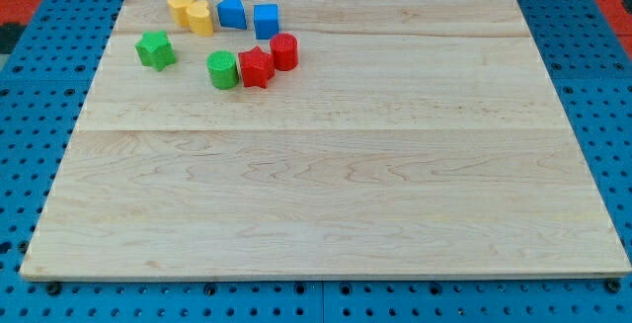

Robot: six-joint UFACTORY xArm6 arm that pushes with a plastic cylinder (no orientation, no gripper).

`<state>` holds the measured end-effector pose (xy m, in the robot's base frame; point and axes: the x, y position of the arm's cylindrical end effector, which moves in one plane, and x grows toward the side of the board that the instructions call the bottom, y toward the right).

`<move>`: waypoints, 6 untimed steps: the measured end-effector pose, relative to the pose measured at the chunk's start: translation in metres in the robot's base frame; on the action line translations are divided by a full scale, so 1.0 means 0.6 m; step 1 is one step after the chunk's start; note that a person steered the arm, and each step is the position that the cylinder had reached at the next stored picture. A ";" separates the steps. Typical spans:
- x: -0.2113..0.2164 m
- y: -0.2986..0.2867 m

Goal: Slide the triangle to the top right of the cube

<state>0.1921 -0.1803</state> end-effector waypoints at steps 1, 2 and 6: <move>0.054 -0.022; 0.067 -0.023; 0.038 0.121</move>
